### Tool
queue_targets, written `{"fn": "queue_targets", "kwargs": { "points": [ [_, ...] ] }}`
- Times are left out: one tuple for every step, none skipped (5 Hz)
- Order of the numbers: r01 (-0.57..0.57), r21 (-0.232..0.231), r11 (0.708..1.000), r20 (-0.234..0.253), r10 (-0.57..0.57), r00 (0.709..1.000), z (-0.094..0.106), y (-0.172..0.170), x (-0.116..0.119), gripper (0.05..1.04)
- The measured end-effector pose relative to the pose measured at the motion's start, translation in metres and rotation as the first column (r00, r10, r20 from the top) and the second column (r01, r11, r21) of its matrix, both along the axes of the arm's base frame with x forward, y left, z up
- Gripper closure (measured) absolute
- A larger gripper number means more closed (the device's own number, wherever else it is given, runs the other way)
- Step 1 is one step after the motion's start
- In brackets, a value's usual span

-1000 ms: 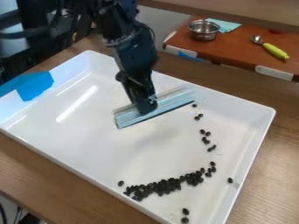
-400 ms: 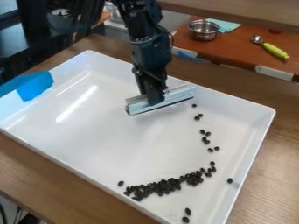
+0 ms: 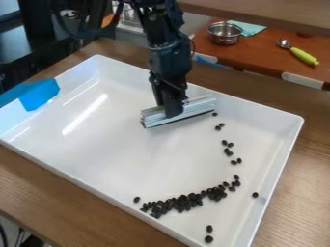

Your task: Sweep into pile

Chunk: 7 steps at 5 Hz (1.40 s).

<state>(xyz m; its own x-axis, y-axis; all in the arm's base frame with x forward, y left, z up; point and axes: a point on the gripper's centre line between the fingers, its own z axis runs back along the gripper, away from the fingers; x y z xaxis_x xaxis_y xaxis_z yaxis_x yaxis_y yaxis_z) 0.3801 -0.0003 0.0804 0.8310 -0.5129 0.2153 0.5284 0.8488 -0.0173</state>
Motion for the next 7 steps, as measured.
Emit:
{"fn": "queue_targets", "kwargs": {
  "points": [
    [0.015, -0.004, 1.000, -0.003, -0.015, 1.000, 0.000, -0.003, -0.001, 0.741],
    [0.042, -0.006, 0.999, -0.004, -0.042, 0.999, -0.001, -0.010, -0.002, 0.741],
    [0.057, -0.014, 0.998, -0.007, -0.057, 0.998, -0.003, -0.016, -0.003, 0.741],
    [0.061, -0.016, 0.998, -0.025, -0.061, 0.998, -0.008, -0.021, -0.008, 0.741],
    [0.089, -0.014, 0.996, -0.044, -0.089, 0.995, -0.011, -0.028, -0.014, 0.741],
    [0.106, -0.035, 0.994, -0.064, -0.108, 0.992, -0.012, -0.031, -0.022, 0.741],
    [0.130, -0.052, 0.990, -0.083, -0.134, 0.988, -0.012, -0.034, -0.035, 0.741]
  ]
}}
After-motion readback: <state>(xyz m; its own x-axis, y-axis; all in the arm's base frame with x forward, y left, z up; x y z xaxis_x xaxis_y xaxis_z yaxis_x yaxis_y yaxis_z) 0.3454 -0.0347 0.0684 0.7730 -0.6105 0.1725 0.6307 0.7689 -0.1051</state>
